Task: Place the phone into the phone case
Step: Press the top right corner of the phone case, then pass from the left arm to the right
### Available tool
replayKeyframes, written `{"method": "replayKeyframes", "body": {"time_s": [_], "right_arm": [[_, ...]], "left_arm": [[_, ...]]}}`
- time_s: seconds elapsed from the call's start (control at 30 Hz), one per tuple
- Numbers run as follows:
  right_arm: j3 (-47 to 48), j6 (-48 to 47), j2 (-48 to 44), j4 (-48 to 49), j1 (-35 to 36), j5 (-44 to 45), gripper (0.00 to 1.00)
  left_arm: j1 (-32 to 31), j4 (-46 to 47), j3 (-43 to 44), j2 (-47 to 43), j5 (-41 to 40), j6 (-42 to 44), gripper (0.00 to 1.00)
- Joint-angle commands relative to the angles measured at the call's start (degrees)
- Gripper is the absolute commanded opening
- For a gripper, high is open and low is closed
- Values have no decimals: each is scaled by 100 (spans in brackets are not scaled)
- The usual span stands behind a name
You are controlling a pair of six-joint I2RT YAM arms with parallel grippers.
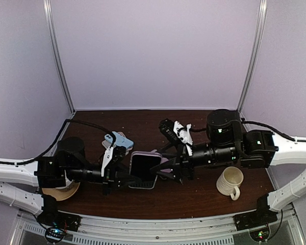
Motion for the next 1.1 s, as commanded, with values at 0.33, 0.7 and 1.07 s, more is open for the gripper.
{"method": "replayKeyframes", "body": {"time_s": [0.33, 0.7, 1.07], "right_arm": [[-332, 350, 14, 716, -37, -85, 42], [-519, 540, 75, 1158, -37, -300, 42], [-412, 545, 219, 1256, -33, -554, 27]], "left_arm": [[13, 1012, 13, -204, 44, -359, 0], [9, 1561, 75, -374, 97, -824, 0], [10, 1441, 151, -312, 153, -846, 0]]}}
